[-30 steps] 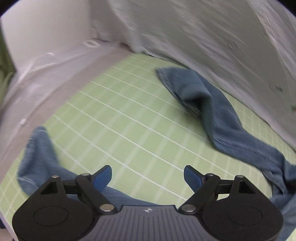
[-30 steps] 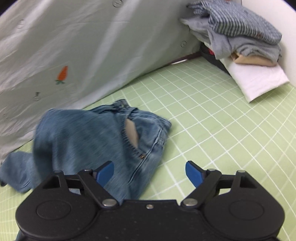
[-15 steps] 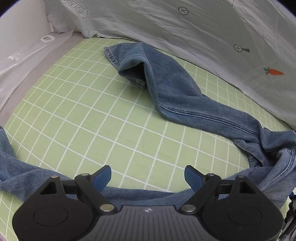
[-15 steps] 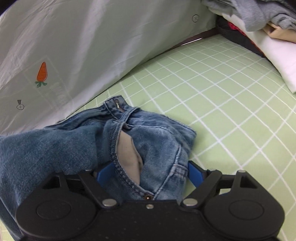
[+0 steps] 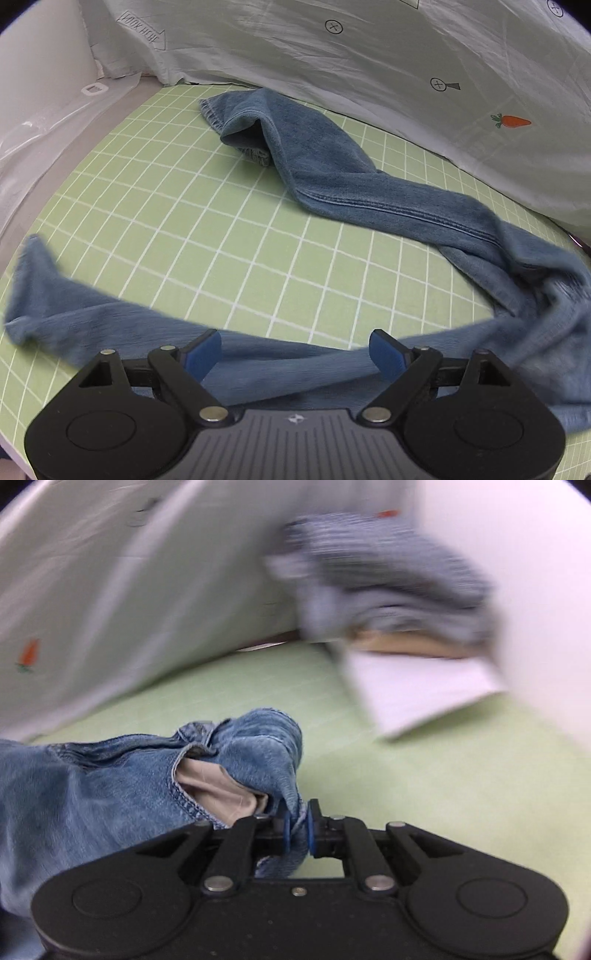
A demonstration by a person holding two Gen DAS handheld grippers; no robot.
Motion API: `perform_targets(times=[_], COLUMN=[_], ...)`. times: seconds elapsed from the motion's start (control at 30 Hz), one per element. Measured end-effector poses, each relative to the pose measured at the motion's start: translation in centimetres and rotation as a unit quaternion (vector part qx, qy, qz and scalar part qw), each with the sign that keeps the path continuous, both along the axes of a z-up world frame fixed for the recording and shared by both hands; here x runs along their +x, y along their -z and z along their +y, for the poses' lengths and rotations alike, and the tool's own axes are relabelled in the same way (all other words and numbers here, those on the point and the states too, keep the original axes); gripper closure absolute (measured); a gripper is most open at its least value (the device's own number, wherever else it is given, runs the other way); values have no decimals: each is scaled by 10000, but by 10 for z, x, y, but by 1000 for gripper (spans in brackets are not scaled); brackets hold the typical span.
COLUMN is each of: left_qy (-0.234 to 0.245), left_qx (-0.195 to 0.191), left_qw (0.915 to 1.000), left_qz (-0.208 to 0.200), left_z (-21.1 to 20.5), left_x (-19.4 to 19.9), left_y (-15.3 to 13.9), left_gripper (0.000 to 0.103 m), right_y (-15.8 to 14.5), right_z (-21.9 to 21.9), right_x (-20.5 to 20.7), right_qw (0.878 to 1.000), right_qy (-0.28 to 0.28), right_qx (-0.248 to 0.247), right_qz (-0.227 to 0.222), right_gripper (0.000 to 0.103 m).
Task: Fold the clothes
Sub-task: 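Open both tools and release the jacket spread on the mat, then grasp a jacket sleeve cuff with the left tool and pull it outward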
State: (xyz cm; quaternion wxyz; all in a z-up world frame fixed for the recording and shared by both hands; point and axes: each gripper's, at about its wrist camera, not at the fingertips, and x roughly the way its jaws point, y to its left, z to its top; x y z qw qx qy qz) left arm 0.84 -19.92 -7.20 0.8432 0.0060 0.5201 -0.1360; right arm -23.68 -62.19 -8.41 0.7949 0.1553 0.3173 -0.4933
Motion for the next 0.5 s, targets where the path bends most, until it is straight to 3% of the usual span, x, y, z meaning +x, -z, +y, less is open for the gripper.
perform_targets(times=[0.1,0.2,0.27,0.3,0.33,0.4,0.5], left_qy=[-153,-338,-474,-539,-603,-747,-859], left_qx=[-27,-19,-7,-8,-9,-12,-137], left_qw=[9999,9994,9989,9985,9982,9972,9961], left_qz=[24,51,32,4,-23,-97,-117], left_z=[9,19,29,35,40,54,81], left_x=[-11,-20,-25,-28,-30,-35,-34], left_y=[2,3,1,0,-1,-2,1], left_gripper=[16,15,15,15,14,10,8], right_y=[9,11,6,2,-3,-11,-18], right_z=[-6,-9,1,7,14,26,50], right_x=[-31,-50,-54,-53,-51,-44,-31], right_qw=[9970,9967,9976,9982,9989,9999,9997], right_qy=[360,441,390,336,288,139,-121], right_qx=[-15,377,311,227,139,-42,-79], right_qz=[683,566,478,438,340,71,-207], right_gripper=[94,90,58,29,11,0,0])
